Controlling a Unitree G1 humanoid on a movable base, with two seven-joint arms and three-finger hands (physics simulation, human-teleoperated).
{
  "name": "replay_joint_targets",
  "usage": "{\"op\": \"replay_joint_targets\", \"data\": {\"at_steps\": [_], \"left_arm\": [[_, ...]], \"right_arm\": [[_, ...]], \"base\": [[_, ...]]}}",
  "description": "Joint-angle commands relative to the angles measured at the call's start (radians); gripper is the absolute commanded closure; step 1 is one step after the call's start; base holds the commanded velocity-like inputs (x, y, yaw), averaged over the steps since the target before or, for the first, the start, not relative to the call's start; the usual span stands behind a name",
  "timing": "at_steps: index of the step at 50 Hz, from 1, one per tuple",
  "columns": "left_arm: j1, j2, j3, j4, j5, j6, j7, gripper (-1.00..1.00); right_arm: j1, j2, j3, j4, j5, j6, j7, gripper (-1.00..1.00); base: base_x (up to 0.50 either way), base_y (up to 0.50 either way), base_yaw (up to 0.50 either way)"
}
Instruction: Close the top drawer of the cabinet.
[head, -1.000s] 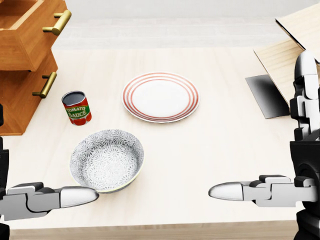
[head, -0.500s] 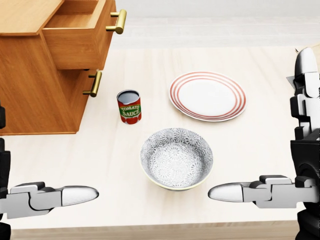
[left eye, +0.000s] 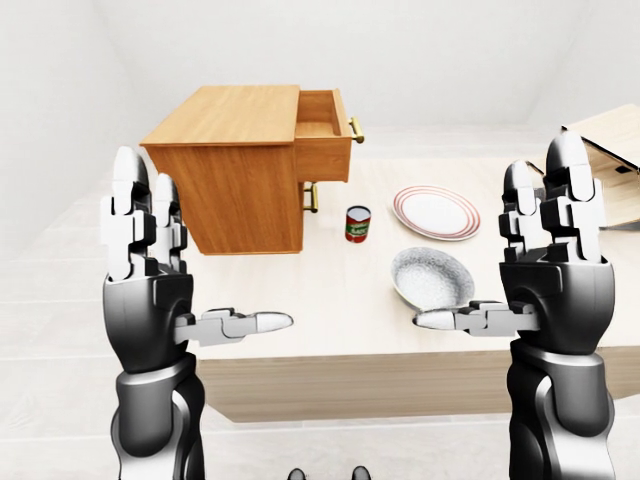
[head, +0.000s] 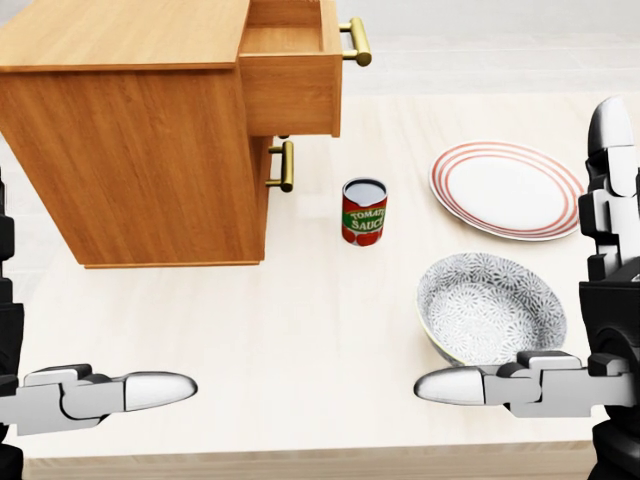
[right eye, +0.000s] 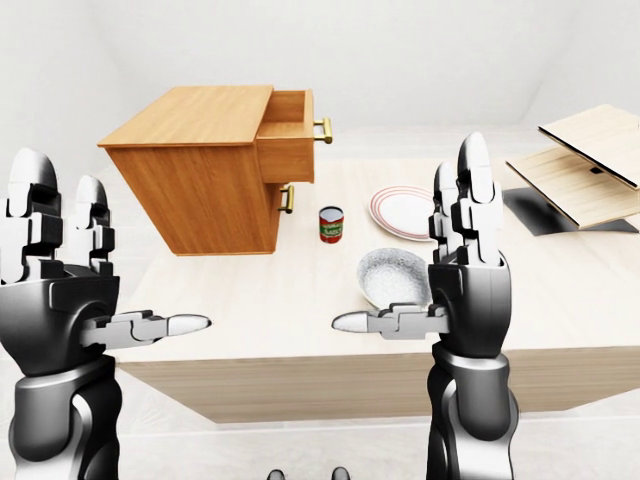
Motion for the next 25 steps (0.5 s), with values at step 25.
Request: {"op": "replay_joint_targets", "data": {"at_steps": [25], "left_arm": [[-0.003, 0.001, 0.021, 0.008, -0.020, 0.000, -0.006, -1.00]], "right_arm": [[0.004, 0.003, 0.008, 0.013, -0.001, 0.000, 0.009, -1.00]], "base": [[0.00, 0.28, 0.00]]}}
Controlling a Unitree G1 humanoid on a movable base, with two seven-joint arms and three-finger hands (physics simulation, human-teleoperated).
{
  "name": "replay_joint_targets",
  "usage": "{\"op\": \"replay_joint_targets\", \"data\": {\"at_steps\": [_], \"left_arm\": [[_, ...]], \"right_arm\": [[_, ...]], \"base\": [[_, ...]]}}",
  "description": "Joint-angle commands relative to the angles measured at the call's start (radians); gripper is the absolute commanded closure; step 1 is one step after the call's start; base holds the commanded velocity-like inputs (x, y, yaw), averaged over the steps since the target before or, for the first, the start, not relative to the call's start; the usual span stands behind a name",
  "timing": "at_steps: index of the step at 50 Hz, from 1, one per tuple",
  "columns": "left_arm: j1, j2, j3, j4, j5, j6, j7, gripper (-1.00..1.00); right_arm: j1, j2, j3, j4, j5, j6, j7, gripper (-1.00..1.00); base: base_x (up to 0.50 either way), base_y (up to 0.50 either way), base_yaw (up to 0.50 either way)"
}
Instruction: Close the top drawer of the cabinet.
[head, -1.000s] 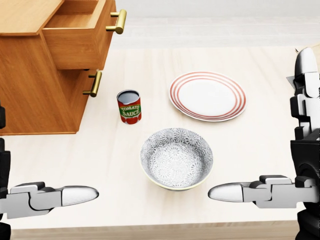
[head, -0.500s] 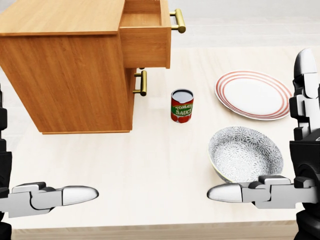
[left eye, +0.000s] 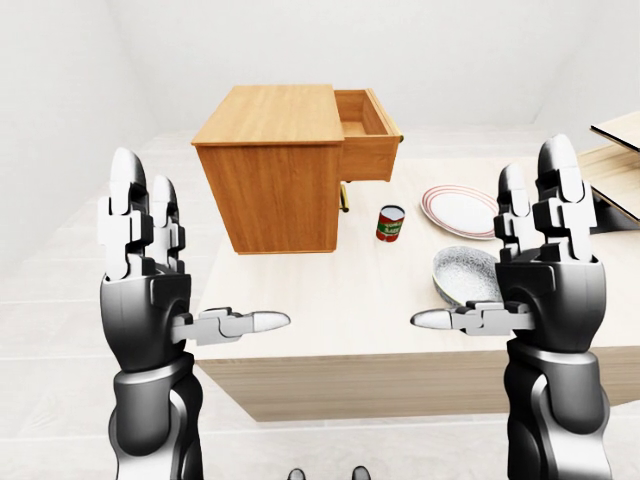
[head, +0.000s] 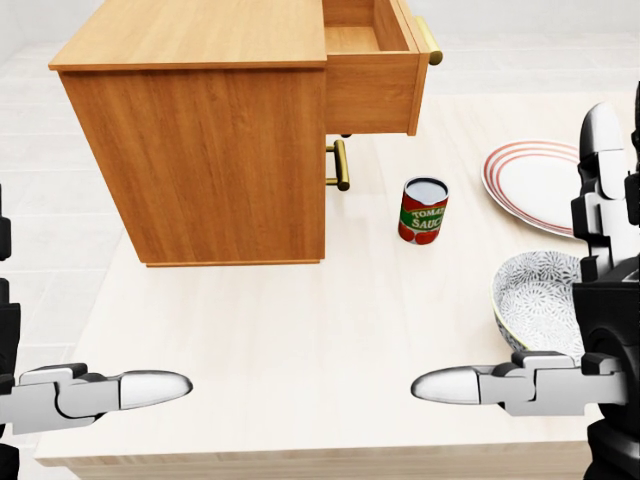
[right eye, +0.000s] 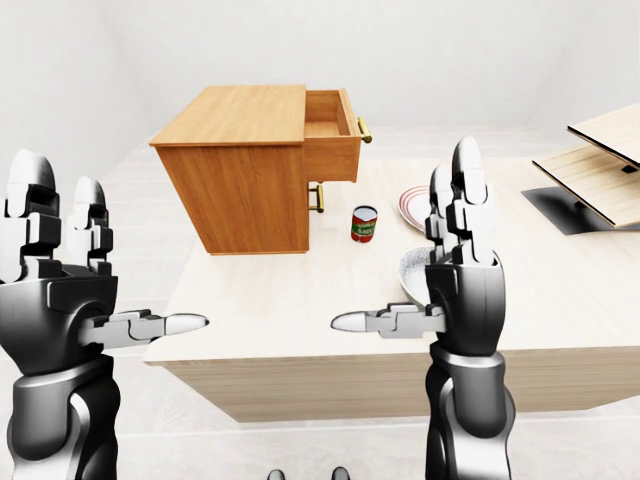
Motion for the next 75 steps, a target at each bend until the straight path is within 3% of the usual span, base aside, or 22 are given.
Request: {"op": "replay_joint_targets", "data": {"at_steps": [1, 27, 40, 43, 46, 54, 75], "left_arm": [[0.002, -0.002, -0.003, 0.005, -0.001, 0.000, 0.000, -1.00], [0.002, -0.002, -0.012, 0.002, 0.004, 0.000, -0.001, -1.00], [-0.002, 0.003, -0.025, -0.003, 0.018, 0.000, -0.002, -1.00], [0.007, 0.022, -0.065, 0.015, 0.055, 0.000, -0.026, -1.00], [0.017, -0.008, -0.054, 0.008, 0.020, 0.000, -0.024, -1.00], [0.018, 0.002, -0.073, 0.044, 0.048, 0.000, -0.035, -1.00], [0.018, -0.001, -0.080, 0.049, 0.056, 0.000, -0.042, -1.00]], "right_arm": [[0.002, 0.002, 0.002, -0.007, 0.007, 0.000, 0.007, -1.00], [0.015, 0.003, 0.007, 0.007, 0.008, 0.000, 0.020, -1.00], [0.006, 0.003, 0.005, 0.022, 0.003, 0.000, 0.007, -1.00], [0.010, 0.006, 0.007, 0.033, 0.002, 0.000, 0.004, -1.00], [0.003, 0.004, 0.007, 0.039, 0.001, 0.000, 0.001, -1.00], [-0.157, -0.024, 0.018, 0.172, -0.005, 0.000, -0.022, -1.00], [-0.301, -0.064, 0.005, 0.373, 0.018, 0.000, -0.077, -1.00]], "base": [[0.00, 0.00, 0.00], [0.48, 0.00, 0.00], [0.04, 0.00, 0.00], [0.00, 0.00, 0.00], [0.00, 0.00, 0.00], [0.00, 0.00, 0.00], [0.00, 0.00, 0.00]]}}
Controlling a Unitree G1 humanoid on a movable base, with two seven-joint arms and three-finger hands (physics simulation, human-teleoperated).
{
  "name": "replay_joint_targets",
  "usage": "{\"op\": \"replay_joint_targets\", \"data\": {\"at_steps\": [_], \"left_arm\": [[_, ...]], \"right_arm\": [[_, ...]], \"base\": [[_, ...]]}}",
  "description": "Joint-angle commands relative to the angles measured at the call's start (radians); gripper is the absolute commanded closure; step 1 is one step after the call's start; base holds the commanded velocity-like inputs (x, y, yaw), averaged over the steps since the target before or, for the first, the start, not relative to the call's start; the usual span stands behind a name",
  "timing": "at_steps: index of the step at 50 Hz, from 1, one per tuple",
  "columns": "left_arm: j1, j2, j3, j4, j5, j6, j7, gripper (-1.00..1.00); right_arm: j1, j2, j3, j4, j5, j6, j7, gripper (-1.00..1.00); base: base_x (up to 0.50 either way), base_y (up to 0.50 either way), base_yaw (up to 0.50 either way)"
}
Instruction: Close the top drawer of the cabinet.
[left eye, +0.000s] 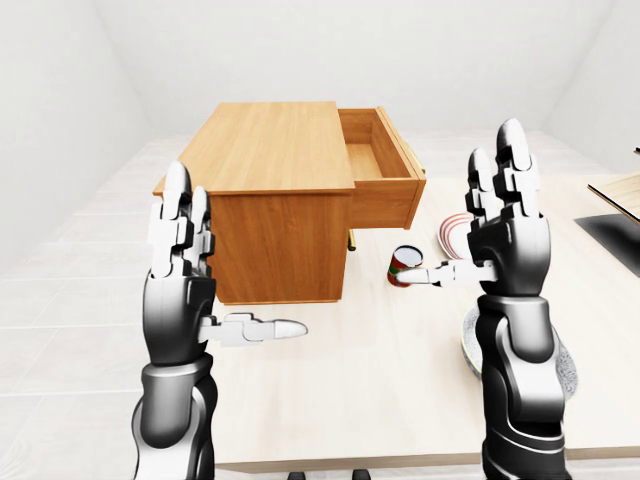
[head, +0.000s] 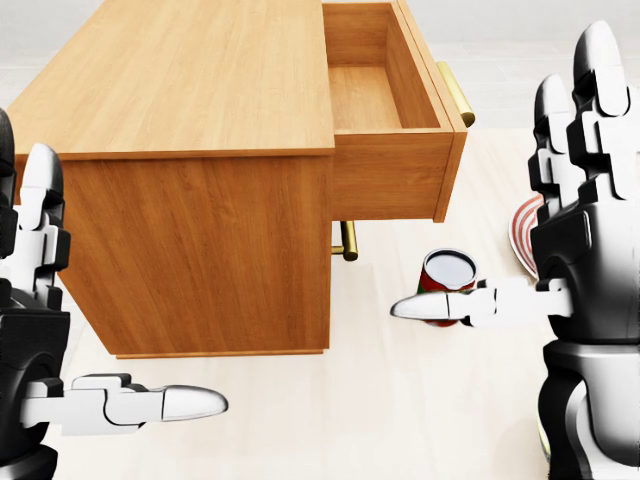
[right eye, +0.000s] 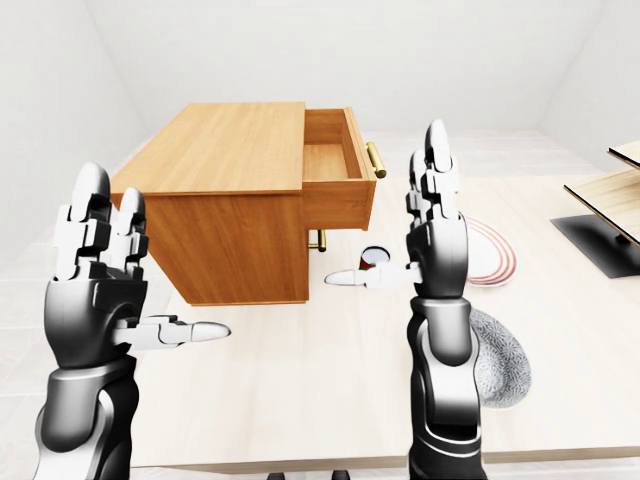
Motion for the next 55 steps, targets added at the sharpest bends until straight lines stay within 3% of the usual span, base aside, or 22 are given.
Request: {"op": "replay_joint_targets", "data": {"at_steps": [1, 20, 55], "left_arm": [[-0.006, -0.002, -0.004, -0.003, 0.002, 0.000, -0.004, -1.00], [-0.014, -0.002, 0.002, -0.015, -0.008, 0.000, -0.003, -1.00], [0.002, -0.002, -0.008, -0.023, -0.009, 0.000, -0.007, -1.00]], "right_arm": [[-0.097, -0.029, 0.001, 0.148, -0.004, 0.000, -0.028, -1.00], [-0.180, -0.024, 0.026, 0.479, -0.018, 0.000, -0.065, -1.00], [-0.213, -0.028, 0.030, 0.577, -0.007, 0.000, -0.089, -1.00]], "base": [[0.00, 0.00, 0.00], [0.00, 0.00, 0.00], [0.00, 0.00, 0.00]]}}
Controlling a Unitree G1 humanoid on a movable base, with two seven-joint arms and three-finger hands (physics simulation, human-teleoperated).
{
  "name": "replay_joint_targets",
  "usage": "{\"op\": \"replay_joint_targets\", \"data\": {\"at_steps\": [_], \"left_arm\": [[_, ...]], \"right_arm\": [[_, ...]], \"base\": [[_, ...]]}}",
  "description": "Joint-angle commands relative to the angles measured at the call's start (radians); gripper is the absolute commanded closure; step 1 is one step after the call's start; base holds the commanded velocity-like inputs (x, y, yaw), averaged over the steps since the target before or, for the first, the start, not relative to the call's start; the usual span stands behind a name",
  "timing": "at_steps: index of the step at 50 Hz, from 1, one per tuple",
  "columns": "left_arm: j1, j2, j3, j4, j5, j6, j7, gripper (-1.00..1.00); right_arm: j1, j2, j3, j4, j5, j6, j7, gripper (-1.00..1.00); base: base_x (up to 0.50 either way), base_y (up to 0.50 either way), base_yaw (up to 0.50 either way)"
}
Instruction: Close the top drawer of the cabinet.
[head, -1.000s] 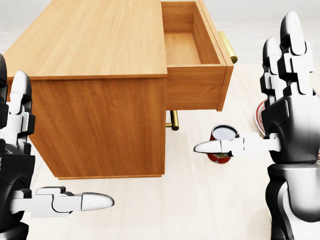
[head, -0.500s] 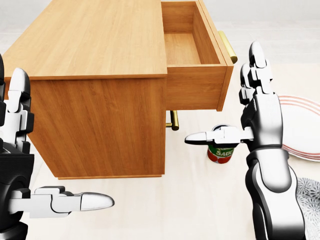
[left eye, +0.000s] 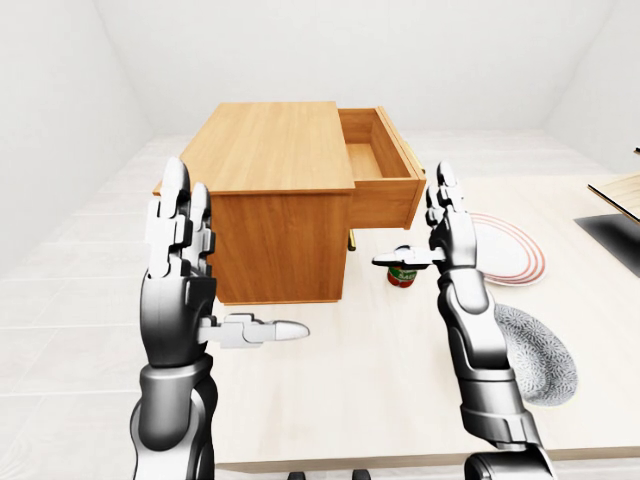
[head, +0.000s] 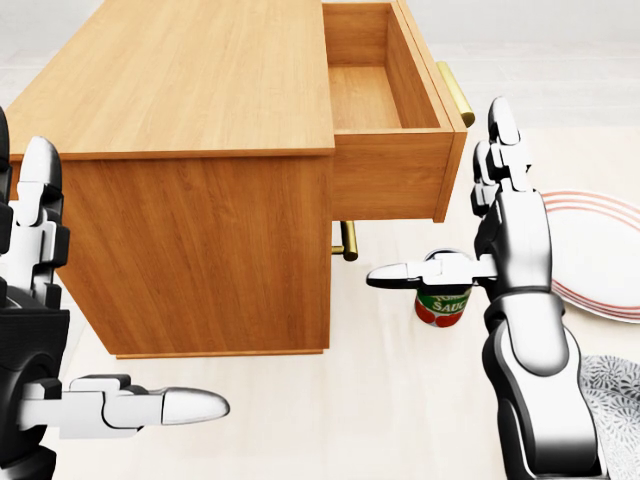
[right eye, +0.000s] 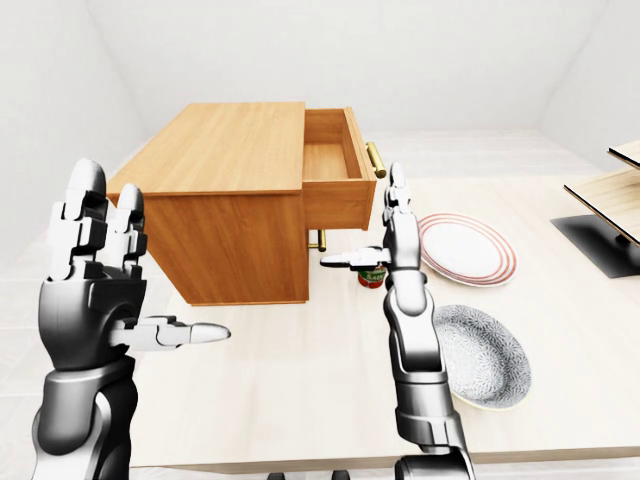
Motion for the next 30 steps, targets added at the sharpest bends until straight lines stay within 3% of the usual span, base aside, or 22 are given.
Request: {"op": "replay_joint_targets", "data": {"at_steps": [1, 30], "left_arm": [[0.005, 0.000, -0.001, -0.003, -0.002, 0.000, -0.003, -1.00], [0.007, 0.002, -0.009, 0.022, 0.005, 0.000, -0.012, -1.00]], "right_arm": [[-0.027, -0.006, 0.002, 0.076, 0.000, 0.000, -0.002, -1.00], [-0.153, -0.034, -0.001, 0.341, 0.002, 0.000, -0.024, -1.00]], "base": [[0.00, 0.00, 0.00], [0.00, 0.00, 0.00]]}}
